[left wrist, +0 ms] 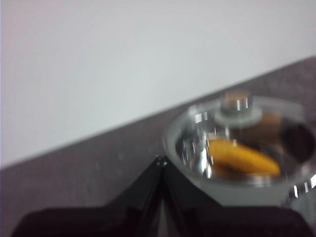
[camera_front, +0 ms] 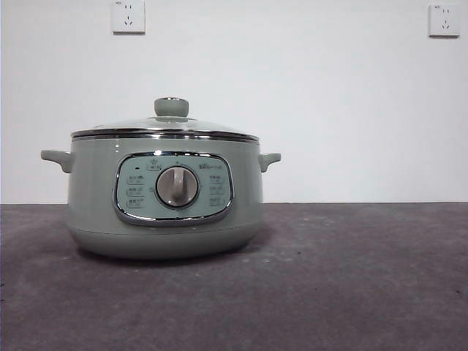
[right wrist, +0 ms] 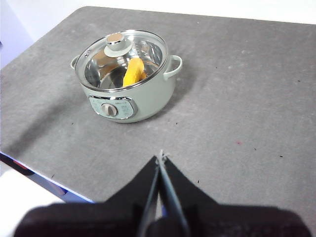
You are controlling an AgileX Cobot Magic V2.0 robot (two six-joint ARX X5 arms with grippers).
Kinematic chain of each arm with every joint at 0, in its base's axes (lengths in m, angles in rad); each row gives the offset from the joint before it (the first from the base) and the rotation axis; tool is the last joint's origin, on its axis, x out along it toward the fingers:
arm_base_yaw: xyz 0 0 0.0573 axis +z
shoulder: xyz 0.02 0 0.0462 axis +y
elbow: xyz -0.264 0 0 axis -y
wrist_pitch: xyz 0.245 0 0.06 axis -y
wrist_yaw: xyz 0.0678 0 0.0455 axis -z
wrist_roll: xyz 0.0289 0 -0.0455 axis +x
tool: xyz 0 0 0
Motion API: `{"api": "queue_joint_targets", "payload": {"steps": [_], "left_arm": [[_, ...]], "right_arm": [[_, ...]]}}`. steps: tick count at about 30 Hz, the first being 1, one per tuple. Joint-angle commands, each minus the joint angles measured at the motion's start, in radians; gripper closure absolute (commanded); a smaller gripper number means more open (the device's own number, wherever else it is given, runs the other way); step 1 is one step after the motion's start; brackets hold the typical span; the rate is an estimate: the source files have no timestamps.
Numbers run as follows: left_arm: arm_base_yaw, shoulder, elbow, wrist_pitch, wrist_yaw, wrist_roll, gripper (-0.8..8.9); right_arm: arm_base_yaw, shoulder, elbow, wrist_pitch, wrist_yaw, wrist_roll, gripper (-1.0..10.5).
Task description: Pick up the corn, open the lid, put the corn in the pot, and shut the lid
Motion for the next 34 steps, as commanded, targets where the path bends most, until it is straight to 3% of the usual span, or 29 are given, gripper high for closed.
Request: {"api": "queue_joint_targets", "payload": {"steps": [1, 6, 14, 34], "left_arm": [[0.008, -0.068, -0.121, 0.023, 0.000, -0.023, 8.17], [0.008, -0.167, -0.266, 0.027, -0.054, -0.077, 8.16], [0.010, -0.301, -0.395, 0.026, -0.055, -0.151, 8.16], [0.014, -0.300, -0.396, -0.010, -0.048, -0.172, 8.16]], "right_arm": [[0.001, -0.004, -0.007, -0.026, 0.001, -0.004, 9.5], [0.001, -0.004, -0.007, -0.026, 0.001, -0.004, 9.5], [0.001, -0.004, -0.007, -0.026, 0.001, -0.004, 9.5], [0.001, 0.000, -0.007, -0.026, 0.008, -0.004, 9.5]]}}
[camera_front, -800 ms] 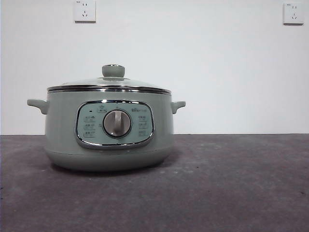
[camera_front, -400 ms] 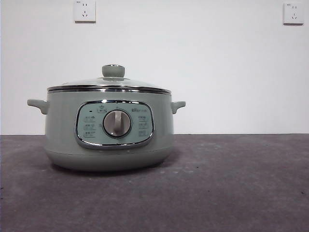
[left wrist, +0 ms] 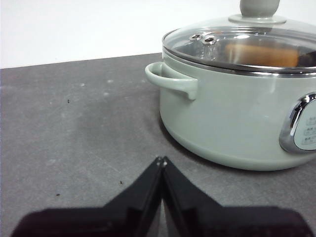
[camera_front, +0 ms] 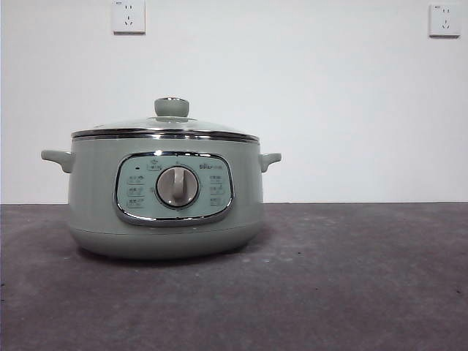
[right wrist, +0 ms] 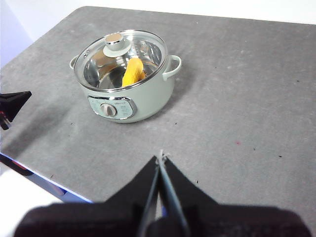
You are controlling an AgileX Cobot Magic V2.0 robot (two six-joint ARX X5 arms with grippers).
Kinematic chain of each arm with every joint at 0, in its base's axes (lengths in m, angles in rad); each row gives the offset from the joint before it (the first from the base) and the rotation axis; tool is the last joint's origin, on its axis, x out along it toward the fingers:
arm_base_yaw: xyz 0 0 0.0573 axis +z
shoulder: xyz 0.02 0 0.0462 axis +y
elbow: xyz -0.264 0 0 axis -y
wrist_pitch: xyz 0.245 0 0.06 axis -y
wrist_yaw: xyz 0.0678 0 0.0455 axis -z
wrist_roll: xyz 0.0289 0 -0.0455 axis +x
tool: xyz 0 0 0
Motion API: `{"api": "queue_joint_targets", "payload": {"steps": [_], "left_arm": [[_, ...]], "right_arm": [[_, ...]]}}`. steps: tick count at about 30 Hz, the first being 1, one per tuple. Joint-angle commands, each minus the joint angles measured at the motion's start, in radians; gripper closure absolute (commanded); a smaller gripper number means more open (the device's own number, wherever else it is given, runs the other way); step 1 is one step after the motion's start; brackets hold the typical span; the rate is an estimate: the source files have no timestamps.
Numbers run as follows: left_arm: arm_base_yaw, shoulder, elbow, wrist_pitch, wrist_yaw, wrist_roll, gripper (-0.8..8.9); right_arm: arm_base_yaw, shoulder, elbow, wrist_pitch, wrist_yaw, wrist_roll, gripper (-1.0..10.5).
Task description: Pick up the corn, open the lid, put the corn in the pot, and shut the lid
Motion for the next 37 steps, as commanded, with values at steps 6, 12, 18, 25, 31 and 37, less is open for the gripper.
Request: {"api": "queue_joint_targets", "payload": {"steps": [6, 12, 18, 25, 31, 37], "left_arm": [[0.004, 0.013, -0.011, 0.007, 0.002, -0.006, 8.16], [0.004, 0.025, -0.011, 0.007, 0.002, -0.006, 8.16], [0.004, 0.036, -0.011, 0.007, 0.002, -0.006, 8.16], [0.004, 0.039, -0.011, 0.007, 0.002, -0.006, 8.16], [0.004, 0.039, -0.011, 0.008, 0.002, -0.006, 8.16], [0.004, 0.039, -0.011, 0.007, 0.002, -0.006, 8.16]], "right_arm": [[0.001, -0.001, -0.006, -0.026, 0.004, -0.004, 9.5], [-0.032, -0.002, -0.007, -0.023, 0.053, -0.065, 9.5], [-0.274, -0.038, -0.054, 0.123, 0.055, -0.201, 9.5], [-0.560, -0.205, -0.410, 0.550, -0.069, -0.272, 9.5], [-0.684, -0.344, -0.835, 0.913, -0.137, -0.262, 9.5], [-0.708, -0.451, -1.151, 1.156, -0.130, -0.242, 9.5]]}}
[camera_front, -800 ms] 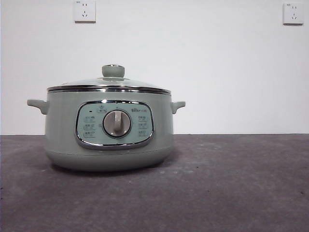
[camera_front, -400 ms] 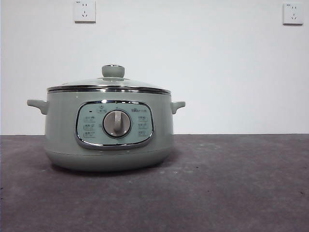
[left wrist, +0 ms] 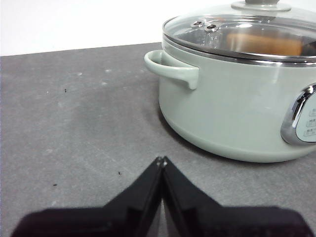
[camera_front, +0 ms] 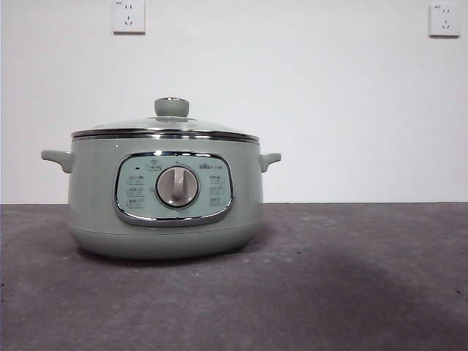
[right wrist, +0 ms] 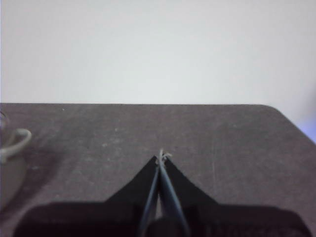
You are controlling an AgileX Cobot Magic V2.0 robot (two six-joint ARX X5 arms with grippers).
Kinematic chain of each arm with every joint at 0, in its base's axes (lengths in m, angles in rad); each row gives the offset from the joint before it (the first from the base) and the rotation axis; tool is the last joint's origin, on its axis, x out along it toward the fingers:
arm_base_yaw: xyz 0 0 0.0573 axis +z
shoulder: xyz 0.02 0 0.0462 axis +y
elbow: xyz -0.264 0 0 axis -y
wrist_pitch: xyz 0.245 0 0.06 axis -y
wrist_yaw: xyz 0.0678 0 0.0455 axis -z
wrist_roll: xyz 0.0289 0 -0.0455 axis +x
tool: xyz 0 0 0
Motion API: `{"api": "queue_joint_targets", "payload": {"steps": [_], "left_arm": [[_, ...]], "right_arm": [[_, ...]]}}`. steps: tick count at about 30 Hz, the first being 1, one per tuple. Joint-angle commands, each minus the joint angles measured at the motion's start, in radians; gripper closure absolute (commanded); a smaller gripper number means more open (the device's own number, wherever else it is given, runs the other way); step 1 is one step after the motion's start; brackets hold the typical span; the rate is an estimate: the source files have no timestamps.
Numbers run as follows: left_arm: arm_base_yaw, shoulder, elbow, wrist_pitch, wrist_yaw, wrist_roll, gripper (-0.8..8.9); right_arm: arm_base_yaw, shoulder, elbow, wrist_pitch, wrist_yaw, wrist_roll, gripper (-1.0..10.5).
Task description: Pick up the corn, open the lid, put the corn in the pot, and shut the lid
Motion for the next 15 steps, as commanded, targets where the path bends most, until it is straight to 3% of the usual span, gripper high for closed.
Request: {"api": "queue_joint_targets", "payload": {"steps": [1, 10, 15], "left_arm": [[0.004, 0.000, -0.011, 0.005, 0.002, -0.006, 8.17], [0.004, 0.000, -0.011, 0.006, 0.002, -0.006, 8.16], [0.004, 0.000, -0.011, 0.005, 0.002, -0.006, 8.16]], "right_arm": [[-0.001, -0.050, -0.132, 0.101, 0.005, 0.012, 9.5], [-0.001, -0.141, -0.319, 0.139, 0.005, 0.022, 9.5], [-0.001, -0.141, -0.364, 0.111, 0.005, 0.071, 9.5]]}}
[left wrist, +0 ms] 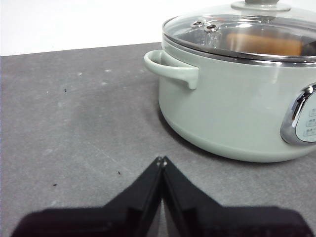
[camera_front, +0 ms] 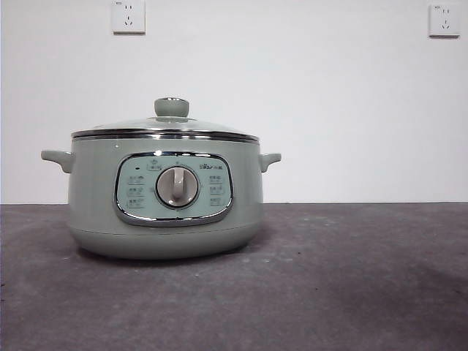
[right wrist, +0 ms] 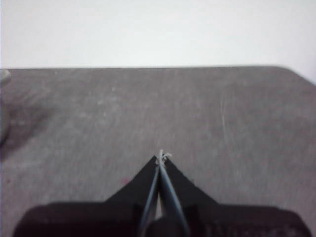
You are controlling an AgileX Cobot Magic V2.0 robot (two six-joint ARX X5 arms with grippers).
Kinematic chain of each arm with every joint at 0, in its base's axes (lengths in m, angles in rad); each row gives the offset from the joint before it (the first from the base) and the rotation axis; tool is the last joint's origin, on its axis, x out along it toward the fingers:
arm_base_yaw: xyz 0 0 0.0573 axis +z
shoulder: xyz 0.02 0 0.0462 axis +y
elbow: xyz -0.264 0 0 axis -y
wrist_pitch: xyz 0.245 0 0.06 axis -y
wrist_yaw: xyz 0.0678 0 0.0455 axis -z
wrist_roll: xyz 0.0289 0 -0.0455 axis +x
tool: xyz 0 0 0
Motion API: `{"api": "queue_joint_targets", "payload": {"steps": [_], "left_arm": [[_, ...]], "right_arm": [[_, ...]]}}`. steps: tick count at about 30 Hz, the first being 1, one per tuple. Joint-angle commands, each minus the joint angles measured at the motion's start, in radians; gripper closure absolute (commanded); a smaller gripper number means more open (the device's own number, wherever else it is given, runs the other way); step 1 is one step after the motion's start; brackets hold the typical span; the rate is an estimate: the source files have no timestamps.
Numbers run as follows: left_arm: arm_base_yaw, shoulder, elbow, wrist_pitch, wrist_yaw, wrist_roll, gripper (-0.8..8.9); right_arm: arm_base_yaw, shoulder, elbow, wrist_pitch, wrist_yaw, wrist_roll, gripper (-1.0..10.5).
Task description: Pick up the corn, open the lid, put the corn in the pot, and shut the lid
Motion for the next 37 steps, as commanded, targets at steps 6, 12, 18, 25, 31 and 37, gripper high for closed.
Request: {"api": "queue_joint_targets", "payload": {"steps": [6, 12, 18, 25, 31, 37], "left_arm": [[0.004, 0.002, -0.011, 0.006, 0.002, -0.005, 8.17], [0.004, 0.003, -0.011, 0.005, 0.002, -0.005, 8.16], [0.004, 0.004, -0.011, 0.005, 0.002, -0.005, 8.16], [0.004, 0.004, -0.011, 0.005, 0.002, -0.005, 8.16], [0.004, 0.004, -0.011, 0.005, 0.002, -0.005, 8.16], [0.004, 0.004, -0.011, 0.005, 0.002, -0.005, 8.16]], "right_arm": [[0.000, -0.003, -0.021, -0.043, 0.004, 0.040, 9.5], [-0.001, -0.002, -0.021, -0.044, 0.005, 0.040, 9.5], [-0.001, -0.002, -0.021, -0.044, 0.005, 0.040, 9.5], [-0.001, -0.002, -0.021, -0.044, 0.005, 0.040, 9.5], [-0.001, -0.002, -0.021, -0.044, 0.005, 0.040, 9.5], [-0.001, -0.002, -0.021, -0.044, 0.005, 0.040, 9.5]]}}
